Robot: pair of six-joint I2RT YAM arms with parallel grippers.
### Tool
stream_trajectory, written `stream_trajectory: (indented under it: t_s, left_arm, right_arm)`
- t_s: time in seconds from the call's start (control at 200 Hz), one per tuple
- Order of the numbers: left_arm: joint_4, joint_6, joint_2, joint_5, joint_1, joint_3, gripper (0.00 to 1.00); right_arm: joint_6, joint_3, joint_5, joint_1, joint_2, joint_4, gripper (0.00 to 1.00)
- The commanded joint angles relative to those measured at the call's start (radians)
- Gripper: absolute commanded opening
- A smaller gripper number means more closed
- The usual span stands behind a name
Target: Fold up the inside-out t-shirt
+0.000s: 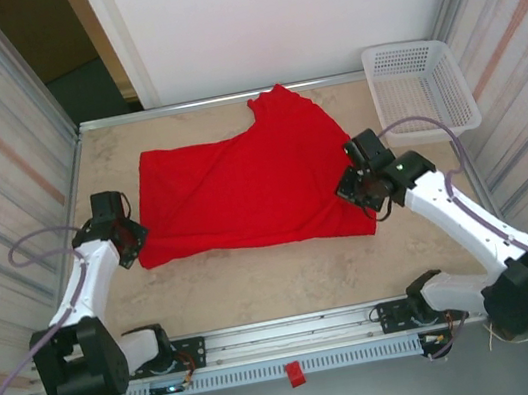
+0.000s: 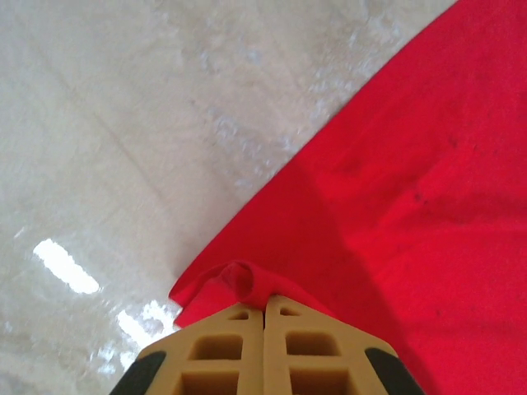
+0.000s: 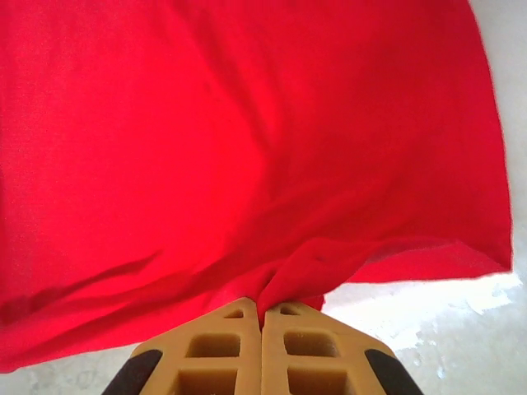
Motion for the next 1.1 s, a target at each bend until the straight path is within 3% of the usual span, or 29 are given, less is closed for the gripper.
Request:
stream_trajectory:
  t_s: [0.0,0.872,0.977,1.052,1.092]
  left_arm:
    - [0.046,0.042,0.045,-0.037,0.014,0.050,0.00]
    - [0.130,0.078,0.448,0.005,0.018,0.305,0.03]
    - [0.138,0.087,0.508,0.002,0.018,0.342,0.10]
    - [0.172,0.112,0.548,0.016,0.018,0.370,0.25]
    - [0.216,0.138,0.565,0.053,0.021,0.380,0.35]
  right_arm:
    - [-0.089,0.076,-0.045,-0.020,0.054,0.045,0.00]
    - [-0.167,0.411,-0.066,-0.190,0.518,0.130,0.00]
    - [-0.152,0.475,-0.070,-0.212,0.624,0.157,0.00]
    - [-0.170,0.528,-0.089,-0.229,0.704,0.200,0.00]
    - [-0.200,0.557,-0.113,-0.238,0.734,0.220,0.11]
